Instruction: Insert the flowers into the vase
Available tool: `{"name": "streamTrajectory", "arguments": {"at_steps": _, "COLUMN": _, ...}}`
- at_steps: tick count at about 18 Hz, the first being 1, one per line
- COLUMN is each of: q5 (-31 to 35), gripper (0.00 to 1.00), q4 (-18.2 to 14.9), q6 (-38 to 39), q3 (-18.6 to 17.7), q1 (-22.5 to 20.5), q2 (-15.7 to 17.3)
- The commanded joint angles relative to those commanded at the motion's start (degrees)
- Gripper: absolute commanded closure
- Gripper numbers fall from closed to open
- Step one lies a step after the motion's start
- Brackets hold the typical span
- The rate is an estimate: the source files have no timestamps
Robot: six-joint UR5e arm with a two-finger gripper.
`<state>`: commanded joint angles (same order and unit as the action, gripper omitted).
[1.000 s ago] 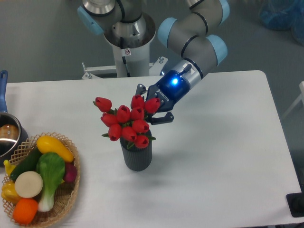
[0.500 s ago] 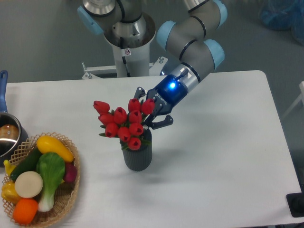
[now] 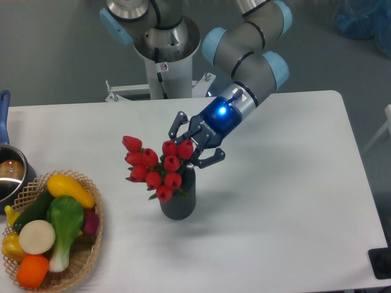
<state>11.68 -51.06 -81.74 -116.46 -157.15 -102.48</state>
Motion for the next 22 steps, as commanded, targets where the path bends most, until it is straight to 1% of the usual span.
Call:
{"name": "streamTrajectory", "arguments": {"at_steps": 2, "q5": 1.84, "gripper": 0.44, "q4": 0.0, "q6": 0.0, "q3": -0.09, "q1": -0.44, "q2": 0.09}}
{"name": "streamTrajectory", "arguments": {"at_steps": 5, "q5": 2.2, "gripper": 0.36, "q4": 0.0, "q6": 0.09, "q3": -0.26, "q1": -0.97, "q2": 0.17}}
{"name": "streamTrajectory", "arguments": {"at_steps": 10, "q5": 2.2, "gripper": 0.3, "q4": 0.09, "q6": 0.0, "q3": -0.88, "q1": -2.63, "q2": 0.44}}
{"name": "streamTrajectory", "arguments": {"at_steps": 12, "q5": 2.2, "gripper": 0.25, "q4": 0.09, "q6": 0.0, "q3": -0.97, "q1": -3.08, "q2": 0.44}}
{"name": "streamTrajectory", "arguments": {"at_steps": 16, "q5": 2.29, "gripper": 0.19, "q4": 0.0, "q6": 0.09, "q3": -0.88, "q1": -4.22, "q2": 0.7}}
{"name": "streamTrajectory", "arguments": {"at_steps": 18, "q5": 3.77, "gripper": 0.15, "q4": 0.0, "q6": 0.09, "q3": -0.88, "q1": -5.09, "q2": 0.96}}
{"name": "streamTrajectory", "arguments": {"at_steps": 22, "q5": 9.22, "gripper": 0.01, "q4": 0.0, "q6": 0.44, "q3": -1.06, "q1": -7.55, "q2": 2.81}}
